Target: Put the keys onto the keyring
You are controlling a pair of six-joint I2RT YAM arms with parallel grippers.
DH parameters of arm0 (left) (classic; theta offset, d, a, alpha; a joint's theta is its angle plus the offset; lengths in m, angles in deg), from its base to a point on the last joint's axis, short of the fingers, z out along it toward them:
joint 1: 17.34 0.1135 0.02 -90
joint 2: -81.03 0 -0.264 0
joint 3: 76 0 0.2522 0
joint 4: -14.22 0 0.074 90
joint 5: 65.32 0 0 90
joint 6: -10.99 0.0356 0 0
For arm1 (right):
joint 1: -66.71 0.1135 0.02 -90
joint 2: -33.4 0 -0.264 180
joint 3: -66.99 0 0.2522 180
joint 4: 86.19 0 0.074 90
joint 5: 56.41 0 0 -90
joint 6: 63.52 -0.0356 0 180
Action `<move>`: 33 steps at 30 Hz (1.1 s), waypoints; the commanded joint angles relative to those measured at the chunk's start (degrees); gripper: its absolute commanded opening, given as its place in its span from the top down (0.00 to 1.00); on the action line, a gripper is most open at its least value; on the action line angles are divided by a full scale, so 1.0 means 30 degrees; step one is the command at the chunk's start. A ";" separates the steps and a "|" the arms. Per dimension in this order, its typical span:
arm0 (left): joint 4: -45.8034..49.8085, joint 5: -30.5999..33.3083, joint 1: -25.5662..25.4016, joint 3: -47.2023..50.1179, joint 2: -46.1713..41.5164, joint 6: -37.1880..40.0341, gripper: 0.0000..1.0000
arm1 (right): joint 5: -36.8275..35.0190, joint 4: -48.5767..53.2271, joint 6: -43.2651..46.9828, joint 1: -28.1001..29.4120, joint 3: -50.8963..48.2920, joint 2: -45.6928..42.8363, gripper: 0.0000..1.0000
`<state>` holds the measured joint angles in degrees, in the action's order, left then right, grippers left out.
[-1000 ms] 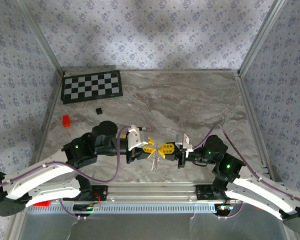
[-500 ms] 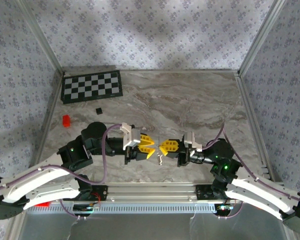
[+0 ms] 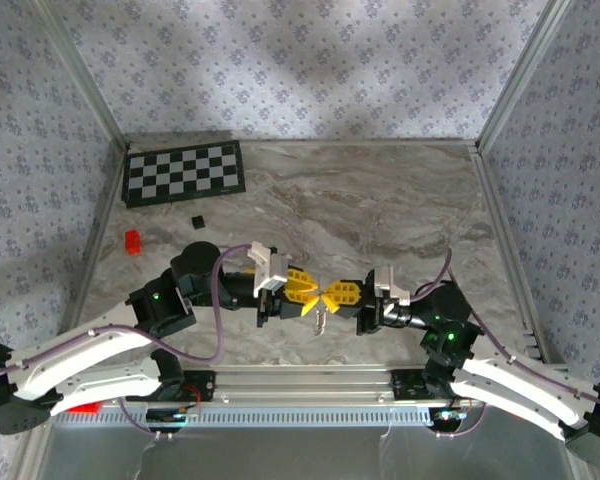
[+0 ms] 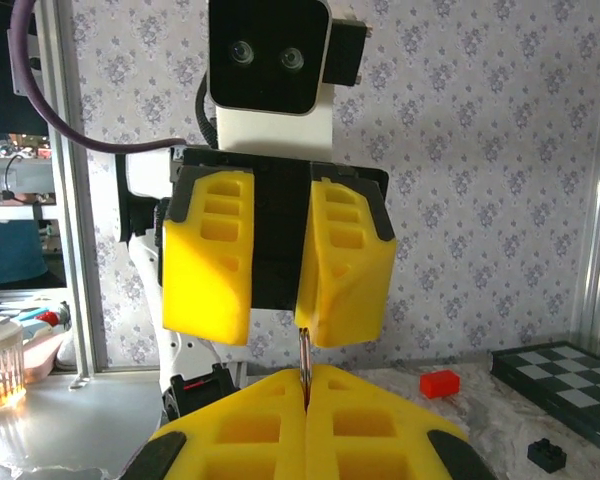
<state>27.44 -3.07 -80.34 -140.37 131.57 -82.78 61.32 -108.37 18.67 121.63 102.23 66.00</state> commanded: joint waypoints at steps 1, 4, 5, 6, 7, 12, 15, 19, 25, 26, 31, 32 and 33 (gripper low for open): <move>-0.1024 -0.0499 0.0054 -0.0063 0.0186 -0.0276 0.75 | 0.0248 -0.1202 -0.0290 0.0078 -0.0039 -0.0376 1.00; -0.1051 -0.0543 0.0054 -0.0062 0.0328 -0.0238 0.78 | 0.0166 -0.1261 -0.0296 0.0082 -0.0104 -0.0462 1.00; -0.1081 -0.0542 0.0039 -0.0062 0.0346 -0.0237 0.79 | 0.0192 -0.1261 -0.0296 0.0093 -0.0112 -0.0466 1.00; -0.1081 -0.0542 0.0053 -0.0042 0.0371 -0.0209 0.79 | 0.0192 -0.1261 -0.0296 0.0088 -0.0120 -0.0495 1.00; -0.1052 -0.0551 0.0057 -0.0060 0.0378 -0.0186 0.80 | 0.0144 -0.1233 -0.0296 0.0071 -0.0120 -0.0495 1.00; -0.0845 -0.0613 0.0056 -0.0093 0.0472 -0.0131 0.89 | 0.0069 -0.1163 -0.0238 0.0093 -0.0124 -0.0495 1.00; -0.0744 -0.0659 0.0054 -0.0151 0.0415 -0.0033 1.00 | 0.0012 -0.1057 -0.0213 0.0093 -0.0101 -0.0495 1.00; -0.0304 -0.0700 0.0054 -0.0316 0.0373 0.0234 1.00 | -0.0130 -0.0732 -0.0173 0.0093 -0.0025 -0.0510 1.00; 0.2193 -0.0199 0.0053 -0.1581 0.0423 0.1614 1.00 | -0.0465 0.3925 0.1259 0.0077 0.1492 -0.0924 0.74; 0.2815 0.0049 0.0068 -0.1860 0.0426 0.1891 1.00 | -0.0638 0.5031 0.1590 0.0093 0.1796 -0.1177 0.69; 0.5657 0.1002 0.0046 -0.3376 0.0947 0.3217 1.00 | -0.2003 0.9542 0.2944 0.0093 0.3158 -0.2378 0.55; 0.6263 0.1250 0.0054 -0.3732 0.1128 0.3476 1.00 | -0.2239 1.0430 0.3182 0.0092 0.3501 -0.2406 0.55; 0.6790 0.1472 0.0053 -0.4067 0.1353 0.3776 1.00 | -0.2351 1.1110 0.3376 0.0082 0.3776 -0.2372 0.55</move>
<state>42.09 -0.78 -80.34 -148.63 134.63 -75.31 57.29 -85.22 25.25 121.63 109.96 59.57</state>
